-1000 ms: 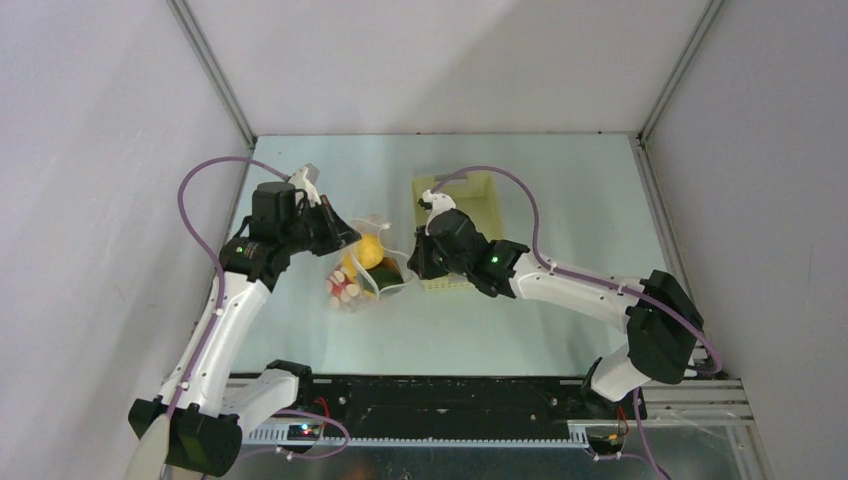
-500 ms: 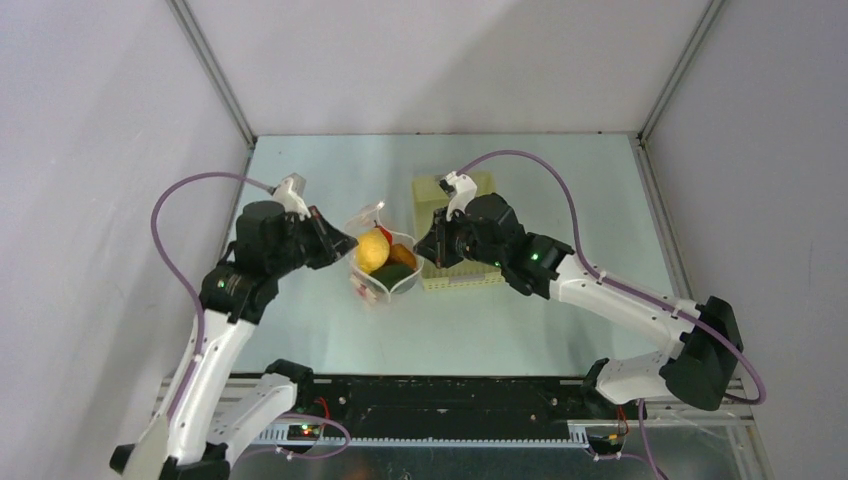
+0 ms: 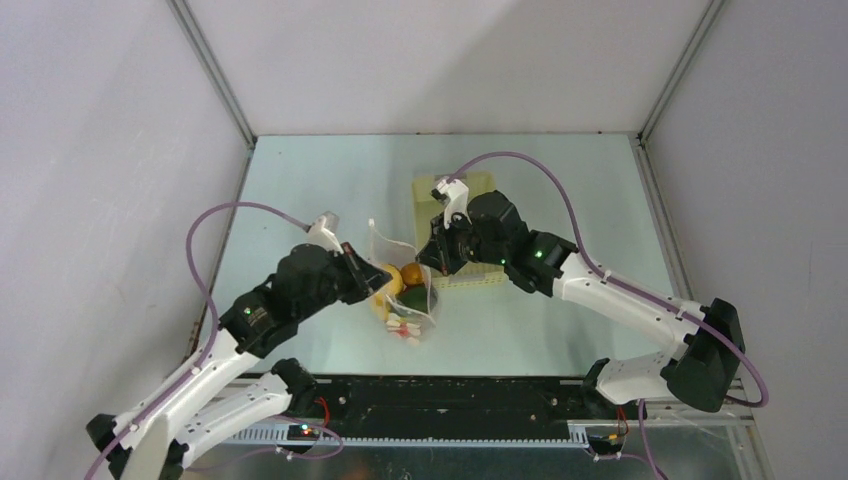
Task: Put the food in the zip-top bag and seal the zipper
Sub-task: Adjust the zipper food storage bag at the center of the board.
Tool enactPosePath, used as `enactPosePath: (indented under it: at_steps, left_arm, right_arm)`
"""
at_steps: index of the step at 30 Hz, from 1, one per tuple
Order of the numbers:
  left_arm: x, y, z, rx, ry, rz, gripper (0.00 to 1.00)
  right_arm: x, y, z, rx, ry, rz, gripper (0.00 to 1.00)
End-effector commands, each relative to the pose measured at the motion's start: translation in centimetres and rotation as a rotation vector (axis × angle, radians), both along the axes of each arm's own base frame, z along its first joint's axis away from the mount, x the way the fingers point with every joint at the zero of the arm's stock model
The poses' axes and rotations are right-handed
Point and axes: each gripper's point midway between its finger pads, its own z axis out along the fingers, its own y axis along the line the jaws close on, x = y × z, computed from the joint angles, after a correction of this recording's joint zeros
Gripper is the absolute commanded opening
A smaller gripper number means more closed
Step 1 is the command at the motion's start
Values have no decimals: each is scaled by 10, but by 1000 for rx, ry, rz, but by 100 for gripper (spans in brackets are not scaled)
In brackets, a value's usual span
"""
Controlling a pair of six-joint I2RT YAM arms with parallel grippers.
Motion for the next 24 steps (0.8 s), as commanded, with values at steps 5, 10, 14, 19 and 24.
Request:
enactPosePath:
  at_steps: [5,10,14,19,24]
  left_arm:
    - [7,-74,46,-251,-95,-33,1]
    - [15,-94,51,-236,-113,34,1]
    - [19,-103,52,-231,-121,46,18]
    - [5,-108,54,-109,-203,-92,63]
    - [-24,-104,59,45,-320,-303,99]
  right_arm:
    - [-6,0,42,5,-126,125,0]
    - [-16,-2,30,-25,-92,186,0]
    - [-12,-8,23,-54,-83,178,0]
    - [-5,-18,5,-106,-58,173,0]
    - [-5,-23,-4,-105,-41,225,0]
